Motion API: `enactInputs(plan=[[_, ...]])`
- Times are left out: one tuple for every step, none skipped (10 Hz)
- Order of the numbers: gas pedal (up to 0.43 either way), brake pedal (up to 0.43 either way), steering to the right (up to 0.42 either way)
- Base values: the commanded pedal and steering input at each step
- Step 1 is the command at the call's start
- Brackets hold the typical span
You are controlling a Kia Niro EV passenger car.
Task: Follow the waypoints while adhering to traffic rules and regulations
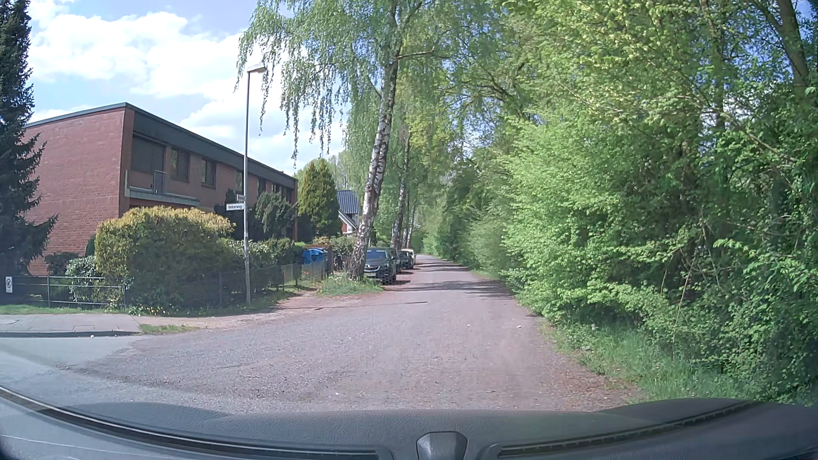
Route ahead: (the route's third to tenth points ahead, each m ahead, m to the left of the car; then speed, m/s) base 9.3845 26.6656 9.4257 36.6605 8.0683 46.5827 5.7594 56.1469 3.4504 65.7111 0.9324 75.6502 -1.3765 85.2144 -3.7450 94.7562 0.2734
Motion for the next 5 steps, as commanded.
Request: enactInputs(plan=[[0.0, 0.043, -0.169], [0.0, 0.024, -0.207], [0.0, 0.012, -0.264], [0.0, 0.0, -0.337], [0.0, 0.0, -0.394]])
